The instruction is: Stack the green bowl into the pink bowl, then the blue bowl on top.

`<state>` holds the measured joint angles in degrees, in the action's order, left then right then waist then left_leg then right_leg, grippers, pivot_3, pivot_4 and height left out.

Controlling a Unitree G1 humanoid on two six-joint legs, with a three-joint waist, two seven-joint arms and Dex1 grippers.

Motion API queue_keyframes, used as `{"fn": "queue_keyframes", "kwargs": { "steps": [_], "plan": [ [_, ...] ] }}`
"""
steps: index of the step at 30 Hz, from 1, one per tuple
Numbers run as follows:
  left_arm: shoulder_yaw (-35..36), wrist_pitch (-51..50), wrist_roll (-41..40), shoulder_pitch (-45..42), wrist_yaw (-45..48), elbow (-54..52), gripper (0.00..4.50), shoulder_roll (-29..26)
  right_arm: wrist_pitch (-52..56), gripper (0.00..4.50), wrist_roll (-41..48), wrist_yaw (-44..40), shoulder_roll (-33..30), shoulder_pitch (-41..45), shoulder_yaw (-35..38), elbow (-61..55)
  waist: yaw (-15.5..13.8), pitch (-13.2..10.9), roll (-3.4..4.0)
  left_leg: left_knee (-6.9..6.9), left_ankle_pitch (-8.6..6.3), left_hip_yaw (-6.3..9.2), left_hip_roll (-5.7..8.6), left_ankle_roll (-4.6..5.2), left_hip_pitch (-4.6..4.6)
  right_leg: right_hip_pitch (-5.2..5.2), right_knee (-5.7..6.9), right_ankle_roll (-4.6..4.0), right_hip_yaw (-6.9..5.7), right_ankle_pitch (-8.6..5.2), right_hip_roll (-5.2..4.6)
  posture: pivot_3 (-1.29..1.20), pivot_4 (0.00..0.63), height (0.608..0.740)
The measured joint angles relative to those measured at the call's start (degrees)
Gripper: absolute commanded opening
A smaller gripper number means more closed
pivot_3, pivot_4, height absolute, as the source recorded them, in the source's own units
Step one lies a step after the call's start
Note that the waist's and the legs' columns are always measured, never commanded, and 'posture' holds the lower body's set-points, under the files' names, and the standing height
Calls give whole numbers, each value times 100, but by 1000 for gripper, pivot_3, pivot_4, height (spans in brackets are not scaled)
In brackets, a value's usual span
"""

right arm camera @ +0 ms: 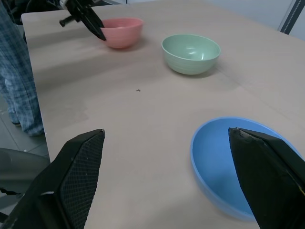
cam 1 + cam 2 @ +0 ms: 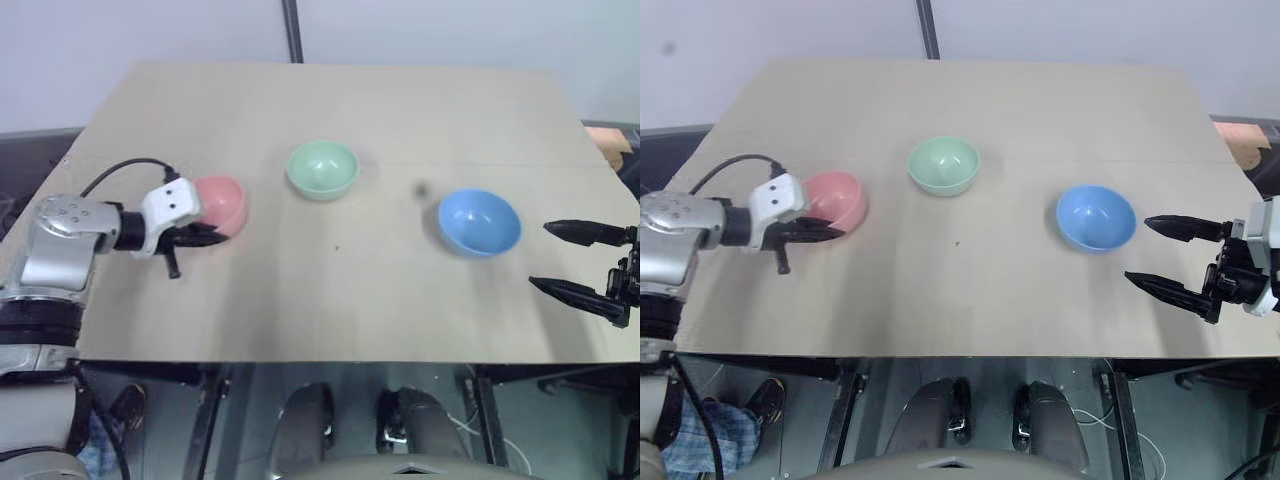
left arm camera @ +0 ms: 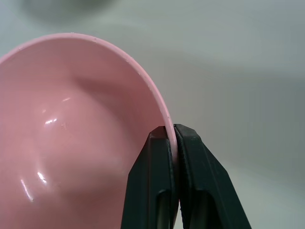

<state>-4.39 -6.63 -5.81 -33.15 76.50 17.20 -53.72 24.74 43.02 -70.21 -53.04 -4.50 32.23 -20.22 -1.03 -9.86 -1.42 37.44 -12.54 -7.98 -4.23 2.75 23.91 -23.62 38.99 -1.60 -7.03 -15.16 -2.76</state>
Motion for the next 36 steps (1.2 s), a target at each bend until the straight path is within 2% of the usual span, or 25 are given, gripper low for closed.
{"fn": "queue_keyframes", "kwargs": {
  "steps": [9, 16, 22, 23, 24, 26, 28, 29, 33, 36],
  "plan": [
    [-937, 665, 20, -294, 769, -819, 13, 508, -1, 4500, -2, 51, 0, 54, -35, 5, 21, 0, 0, 1, 9, -1, -2, -15, -2, 0, 1, 0, 3, 0, 8, 0, 150, 740],
    [-1439, 1195, 123, -672, 1234, -805, 13, 909, -1, 4500, -2, 75, 0, 53, -36, -3, 16, 0, 0, 2, 9, 0, 0, -15, -2, 1, 1, 0, 3, 0, 9, 0, 150, 740],
    [-1648, 1748, 288, -1000, 1327, -391, 13, 1308, 0, 4500, -1, 83, 0, 41, -33, -17, 17, 0, 0, 4, 10, 0, 1, -15, -2, 2, 1, 1, 3, 0, 11, 0, 150, 740],
    [-1651, 1823, 309, -1013, 1327, -335, 578, 1377, 1, 4500, -1, 84, 0, 40, -33, -16, 23, 0, 0, 4, 10, 0, 0, -15, -2, 2, 1, 1, 4, 0, 11, 0, 150, 740],
    [-1651, 1853, 315, -1023, 1325, -294, 750, 1429, 1, 4500, -1, 85, 0, 40, -33, -16, 25, 0, 0, 4, 10, 0, 0, -15, -2, 2, 1, 1, 4, 0, 11, 0, 150, 740],
    [-1651, 1905, 313, -1046, 1323, -264, 1488, 1527, 1, 4500, -1, 85, 0, 40, -33, -16, 20, 0, 0, 5, 10, 0, 0, -15, -2, 2, 1, 1, 4, 0, 11, 0, 150, 740],
    [-1644, 1936, 310, -1076, 1306, -226, 2543, 1574, 1, 4500, -1, 84, -1, 40, -33, -16, 20, 0, 0, 5, 10, 0, 0, -15, -2, 2, 1, 1, 4, 0, 11, 0, 150, 740],
    [-1644, 1936, 309, -1083, 1303, -220, 2748, 1579, 1, 4500, -1, 83, -1, 40, -33, -16, 20, 0, 0, 6, 10, 0, 0, -15, -2, 2, 1, 1, 4, 0, 11, 0, 150, 740],
    [-1598, 1946, 280, -1134, 1207, -166, 4317, 1591, 1, 4500, -1, 77, -2, 40, -33, -15, 20, 0, 0, 6, 10, 1, 0, -15, -2, 2, 1, 1, 3, 0, 11, 0, 150, 740],
    [-1561, 1941, 184, -1133, 1207, -165, 4419, 1587, 1, 4500, -1, 76, -3, 56, -34, -9, 20, 0, 0, 6, 10, 1, -1, -15, -2, 2, 1, 1, 4, 1, 11, 0, 150, 740]
  ]
}}
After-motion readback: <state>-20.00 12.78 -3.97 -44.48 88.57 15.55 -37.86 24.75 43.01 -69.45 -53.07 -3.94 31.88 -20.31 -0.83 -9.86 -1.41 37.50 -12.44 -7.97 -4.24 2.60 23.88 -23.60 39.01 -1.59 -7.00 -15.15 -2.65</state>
